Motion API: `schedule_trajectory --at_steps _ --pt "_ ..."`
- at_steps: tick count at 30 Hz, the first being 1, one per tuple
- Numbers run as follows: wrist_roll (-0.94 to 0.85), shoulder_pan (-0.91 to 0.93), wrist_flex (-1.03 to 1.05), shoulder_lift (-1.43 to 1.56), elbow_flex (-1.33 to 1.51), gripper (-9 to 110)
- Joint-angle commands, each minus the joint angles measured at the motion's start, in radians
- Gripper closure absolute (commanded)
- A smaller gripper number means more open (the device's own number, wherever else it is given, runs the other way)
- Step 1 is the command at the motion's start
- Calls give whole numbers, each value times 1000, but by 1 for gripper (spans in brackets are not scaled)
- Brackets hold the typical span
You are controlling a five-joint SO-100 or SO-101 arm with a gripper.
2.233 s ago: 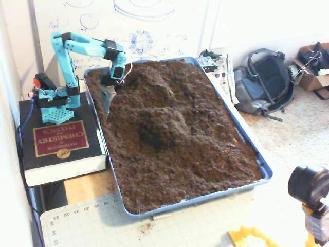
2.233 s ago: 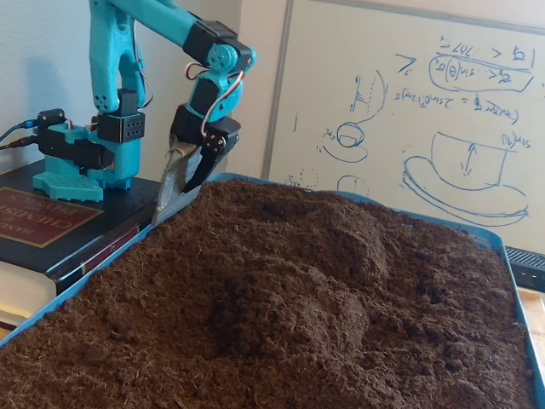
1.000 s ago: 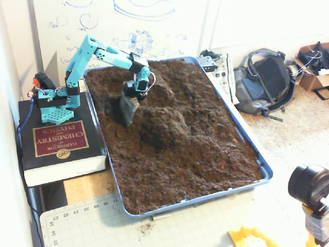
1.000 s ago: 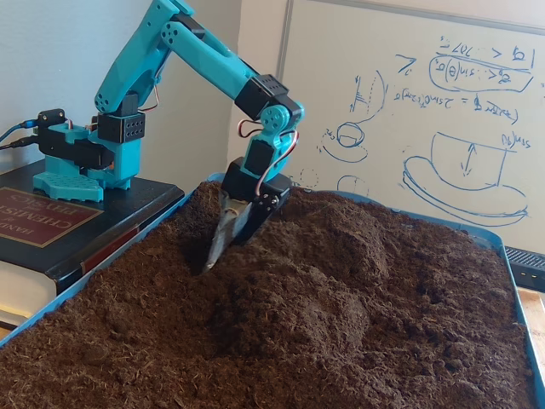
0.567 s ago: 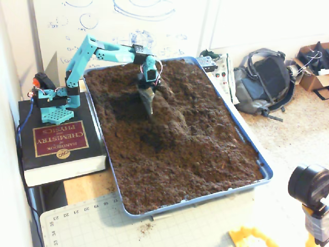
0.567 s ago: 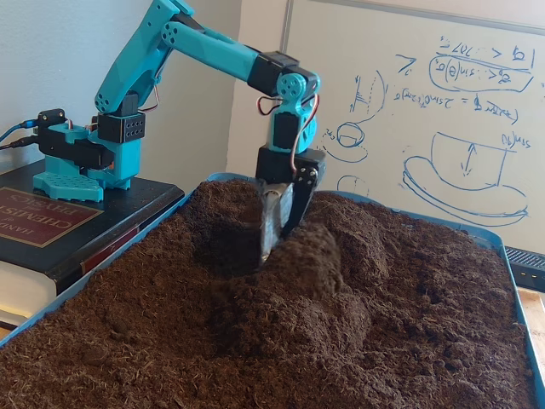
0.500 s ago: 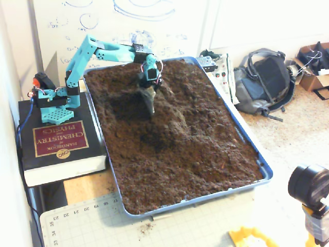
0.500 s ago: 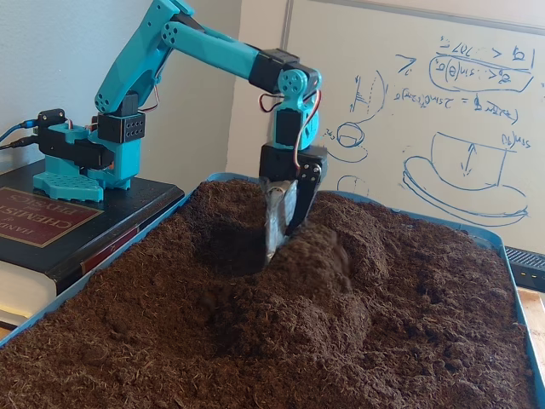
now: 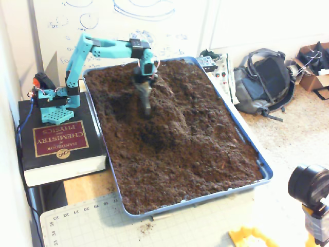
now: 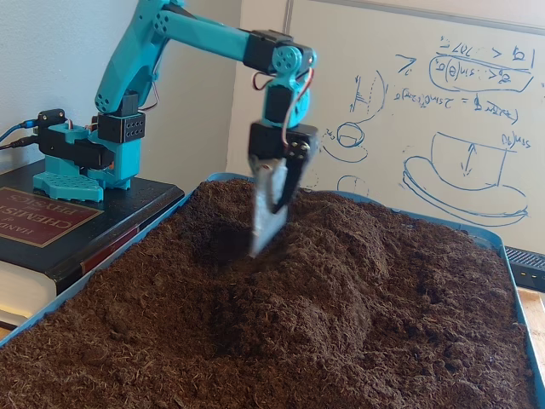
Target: Build a berm.
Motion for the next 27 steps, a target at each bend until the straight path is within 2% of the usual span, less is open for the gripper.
schedule_trajectory --at_steps 1,7,17,27 --pt "-6 -3 123 198 37 101" --pt "6 -32 170 229 190 101" --pt "110 -91 -124 153 353 101" --pt "241 -195 -230 12 359 101"
